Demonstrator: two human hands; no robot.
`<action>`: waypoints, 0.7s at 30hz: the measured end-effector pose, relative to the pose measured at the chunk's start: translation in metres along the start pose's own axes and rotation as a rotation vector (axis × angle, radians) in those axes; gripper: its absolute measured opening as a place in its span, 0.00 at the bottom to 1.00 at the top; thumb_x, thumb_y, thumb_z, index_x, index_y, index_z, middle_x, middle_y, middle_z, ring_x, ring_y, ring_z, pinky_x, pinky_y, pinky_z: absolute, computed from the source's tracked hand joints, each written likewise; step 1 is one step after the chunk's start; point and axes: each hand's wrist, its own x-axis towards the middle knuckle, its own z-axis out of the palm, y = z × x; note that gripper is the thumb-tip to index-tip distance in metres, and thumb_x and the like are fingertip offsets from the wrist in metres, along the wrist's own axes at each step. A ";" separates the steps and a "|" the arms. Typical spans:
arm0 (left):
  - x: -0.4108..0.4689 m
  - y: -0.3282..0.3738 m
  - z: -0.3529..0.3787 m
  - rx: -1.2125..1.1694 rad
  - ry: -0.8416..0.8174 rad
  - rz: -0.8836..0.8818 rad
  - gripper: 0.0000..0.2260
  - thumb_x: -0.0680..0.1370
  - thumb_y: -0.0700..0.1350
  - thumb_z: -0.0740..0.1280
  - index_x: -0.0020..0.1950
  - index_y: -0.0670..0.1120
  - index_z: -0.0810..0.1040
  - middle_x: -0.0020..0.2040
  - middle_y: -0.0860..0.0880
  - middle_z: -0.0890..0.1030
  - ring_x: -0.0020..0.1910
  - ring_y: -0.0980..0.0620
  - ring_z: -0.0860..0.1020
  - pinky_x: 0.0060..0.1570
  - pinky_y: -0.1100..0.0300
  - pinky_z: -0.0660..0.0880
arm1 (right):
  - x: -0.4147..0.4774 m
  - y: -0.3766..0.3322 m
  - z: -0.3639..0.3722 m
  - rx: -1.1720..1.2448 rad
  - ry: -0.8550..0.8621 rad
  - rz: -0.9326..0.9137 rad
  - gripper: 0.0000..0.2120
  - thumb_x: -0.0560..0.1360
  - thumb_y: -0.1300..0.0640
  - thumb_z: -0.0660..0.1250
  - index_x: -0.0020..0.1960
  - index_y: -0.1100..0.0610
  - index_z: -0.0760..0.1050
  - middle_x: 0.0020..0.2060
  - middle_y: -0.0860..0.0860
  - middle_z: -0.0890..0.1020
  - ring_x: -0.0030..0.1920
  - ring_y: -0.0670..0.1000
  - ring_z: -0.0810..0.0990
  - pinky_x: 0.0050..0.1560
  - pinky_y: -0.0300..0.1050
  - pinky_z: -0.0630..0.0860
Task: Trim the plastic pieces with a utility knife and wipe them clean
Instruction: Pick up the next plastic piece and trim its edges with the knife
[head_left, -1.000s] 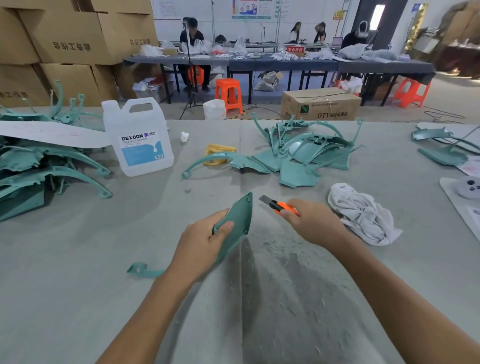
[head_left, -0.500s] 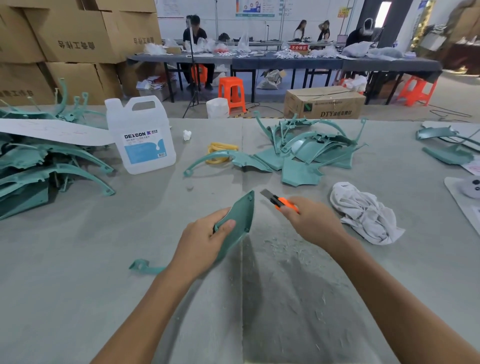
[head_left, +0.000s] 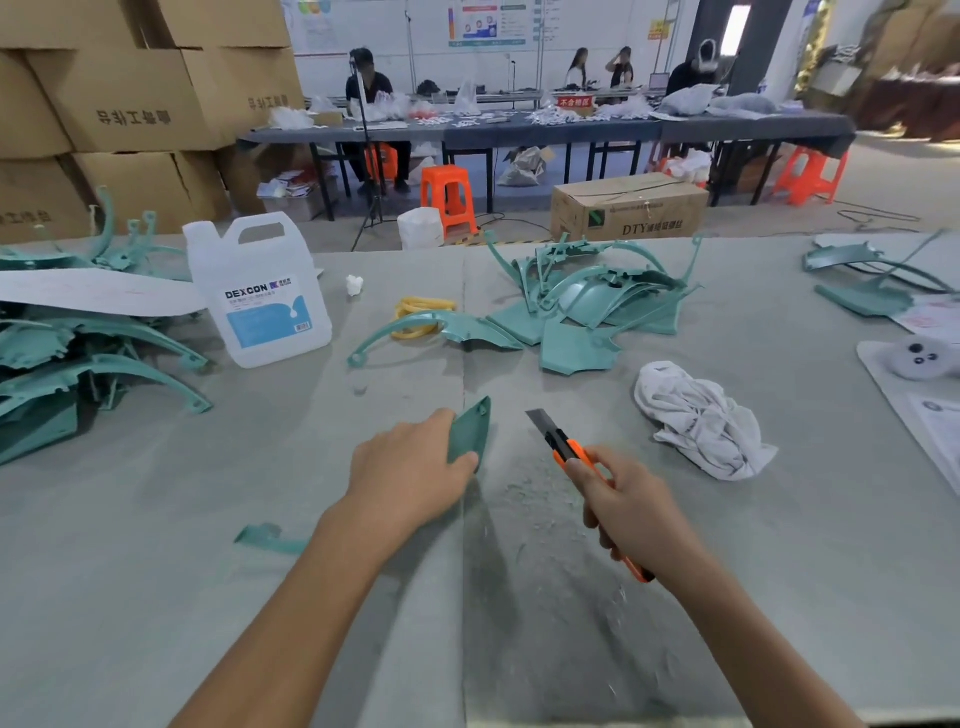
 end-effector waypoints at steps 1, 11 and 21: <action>0.001 0.001 0.000 0.017 0.008 0.007 0.08 0.79 0.57 0.59 0.50 0.54 0.70 0.44 0.51 0.79 0.41 0.47 0.76 0.36 0.54 0.66 | -0.006 0.002 0.000 0.031 -0.003 0.010 0.06 0.81 0.42 0.62 0.47 0.40 0.75 0.30 0.52 0.82 0.24 0.48 0.76 0.25 0.43 0.75; -0.029 -0.007 -0.074 -0.543 0.483 -0.029 0.10 0.73 0.56 0.65 0.39 0.52 0.76 0.33 0.57 0.80 0.33 0.57 0.78 0.33 0.56 0.72 | -0.049 0.034 0.003 0.304 0.050 0.084 0.05 0.82 0.46 0.63 0.50 0.39 0.78 0.28 0.51 0.79 0.23 0.52 0.73 0.24 0.44 0.71; -0.059 0.008 -0.090 -1.711 0.383 -0.217 0.12 0.79 0.34 0.66 0.60 0.45 0.79 0.54 0.46 0.86 0.47 0.50 0.85 0.40 0.58 0.82 | -0.091 0.009 -0.001 0.542 0.176 0.130 0.10 0.82 0.51 0.64 0.44 0.41 0.80 0.27 0.56 0.78 0.23 0.55 0.72 0.25 0.46 0.72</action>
